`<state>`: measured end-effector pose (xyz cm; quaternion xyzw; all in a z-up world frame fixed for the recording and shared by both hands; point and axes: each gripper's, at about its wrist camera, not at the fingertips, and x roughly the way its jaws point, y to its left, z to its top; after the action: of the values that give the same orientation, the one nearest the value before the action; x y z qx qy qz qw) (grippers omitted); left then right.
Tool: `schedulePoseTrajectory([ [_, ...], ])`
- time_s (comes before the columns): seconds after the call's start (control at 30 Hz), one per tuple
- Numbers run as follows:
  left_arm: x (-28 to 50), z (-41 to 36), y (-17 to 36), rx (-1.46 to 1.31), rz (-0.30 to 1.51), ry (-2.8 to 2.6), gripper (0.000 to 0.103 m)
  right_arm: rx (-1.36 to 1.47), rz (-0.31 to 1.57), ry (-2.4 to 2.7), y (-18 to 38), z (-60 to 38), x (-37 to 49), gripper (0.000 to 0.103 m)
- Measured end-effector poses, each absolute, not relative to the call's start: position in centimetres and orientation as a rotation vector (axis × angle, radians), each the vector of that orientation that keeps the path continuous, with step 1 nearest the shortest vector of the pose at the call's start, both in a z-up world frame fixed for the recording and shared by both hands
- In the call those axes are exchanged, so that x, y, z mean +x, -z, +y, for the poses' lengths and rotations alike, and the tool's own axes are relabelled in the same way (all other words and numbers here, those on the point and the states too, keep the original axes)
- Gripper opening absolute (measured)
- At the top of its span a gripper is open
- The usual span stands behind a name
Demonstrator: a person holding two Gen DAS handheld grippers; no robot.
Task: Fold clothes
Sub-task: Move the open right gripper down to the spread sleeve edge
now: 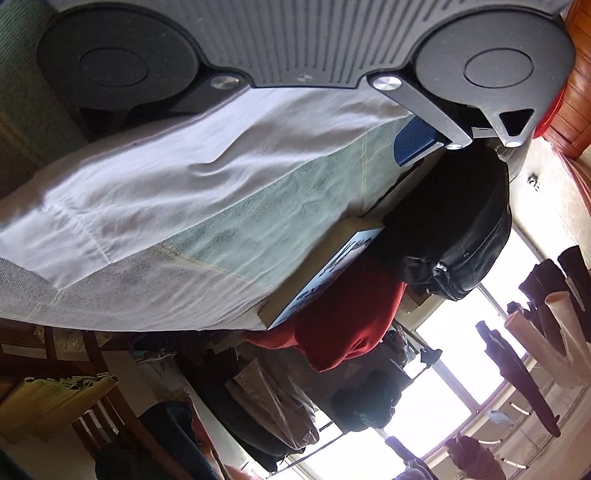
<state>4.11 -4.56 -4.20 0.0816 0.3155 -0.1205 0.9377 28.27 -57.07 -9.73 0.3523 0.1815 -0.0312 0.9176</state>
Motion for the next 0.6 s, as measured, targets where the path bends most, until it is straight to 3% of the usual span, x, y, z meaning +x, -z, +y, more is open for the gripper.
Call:
schedulePoseTrajectory([
  [0.5, 5.0, -3.9, 4.6, 0.148, 0.666, 0.252, 0.102, 0.804, 0.312, 0.075, 9.2, -57.5, 27.6, 0.103],
  [0.6, 5.3, -3.6, 4.5, 0.141, 0.666, 0.256, 0.102, 0.804, 0.232, -0.013, 7.9, -56.8, 26.5, 0.103],
])
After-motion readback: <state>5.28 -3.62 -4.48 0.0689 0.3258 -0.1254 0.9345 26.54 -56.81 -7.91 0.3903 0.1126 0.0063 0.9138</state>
